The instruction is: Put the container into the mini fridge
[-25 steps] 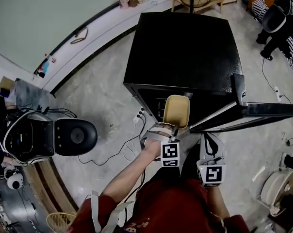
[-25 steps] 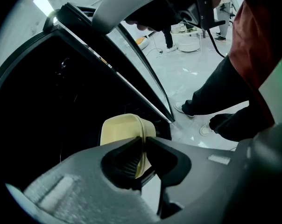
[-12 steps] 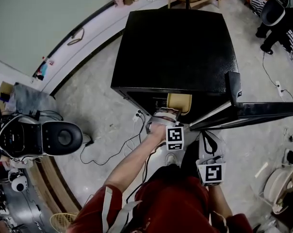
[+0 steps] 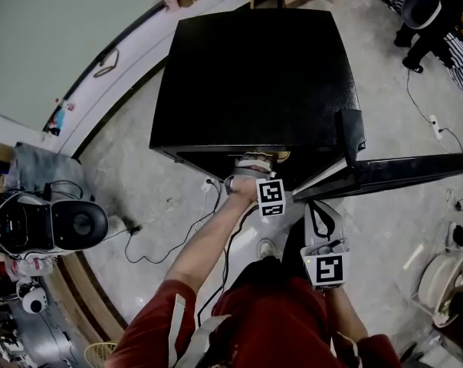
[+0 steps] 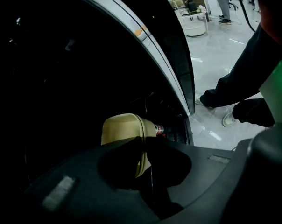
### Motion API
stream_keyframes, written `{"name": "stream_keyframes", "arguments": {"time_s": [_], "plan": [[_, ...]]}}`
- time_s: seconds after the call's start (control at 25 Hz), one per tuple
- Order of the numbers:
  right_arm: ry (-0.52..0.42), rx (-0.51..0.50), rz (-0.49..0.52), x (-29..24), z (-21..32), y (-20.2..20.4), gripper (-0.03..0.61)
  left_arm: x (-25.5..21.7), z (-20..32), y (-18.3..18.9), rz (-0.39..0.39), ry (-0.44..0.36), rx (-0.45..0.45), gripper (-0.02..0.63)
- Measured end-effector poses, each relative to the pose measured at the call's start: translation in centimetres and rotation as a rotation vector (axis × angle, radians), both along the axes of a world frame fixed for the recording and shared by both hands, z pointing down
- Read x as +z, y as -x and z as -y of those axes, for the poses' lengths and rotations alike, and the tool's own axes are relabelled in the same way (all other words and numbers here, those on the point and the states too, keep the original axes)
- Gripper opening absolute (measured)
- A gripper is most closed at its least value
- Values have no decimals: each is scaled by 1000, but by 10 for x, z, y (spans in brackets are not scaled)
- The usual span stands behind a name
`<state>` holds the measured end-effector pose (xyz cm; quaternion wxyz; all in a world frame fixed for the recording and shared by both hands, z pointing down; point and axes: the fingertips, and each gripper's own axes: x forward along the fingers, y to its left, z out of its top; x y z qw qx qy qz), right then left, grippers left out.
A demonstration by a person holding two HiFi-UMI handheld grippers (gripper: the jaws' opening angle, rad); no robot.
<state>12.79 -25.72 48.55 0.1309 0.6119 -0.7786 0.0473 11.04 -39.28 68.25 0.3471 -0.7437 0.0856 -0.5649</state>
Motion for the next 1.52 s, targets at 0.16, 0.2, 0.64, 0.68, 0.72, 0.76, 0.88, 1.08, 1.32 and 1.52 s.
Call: {"name": "stream_keyframes", "arguments": {"time_s": [0.16,0.2,0.64,0.68,0.72,0.76,0.88,1.08,1.32,1.52], "plan": [[9,3,15,1,0,-3,0,5,14,-10,0,-5,-6,43],[10,3,12,1,-1,-4,0,6,16,-12,1,-6,-5,43],[30,18,7,7,-8,-18,0,10,42,-24,15,-80,-19,48],[31,20,13,7,-8,-17,0,10,44,-24,12,-91,-27,54],[30,22,21,6,-8,-17,0,8,45,-23,7,-100,-34,66],[28,23,27,6,-7,-17,0,7,46,-23,-2,-108,-41,78],[26,17,28,6,-7,-16,0,1,45,-21,-28,-115,-53,104],[30,0,19,7,-9,-11,0,3,38,-11,-28,-111,-71,104],[45,-14,-1,10,-18,-3,0,2,29,12,-49,-112,-119,104],[34,-35,-3,7,-23,8,0,-5,16,30,-82,-112,-157,104]]}}
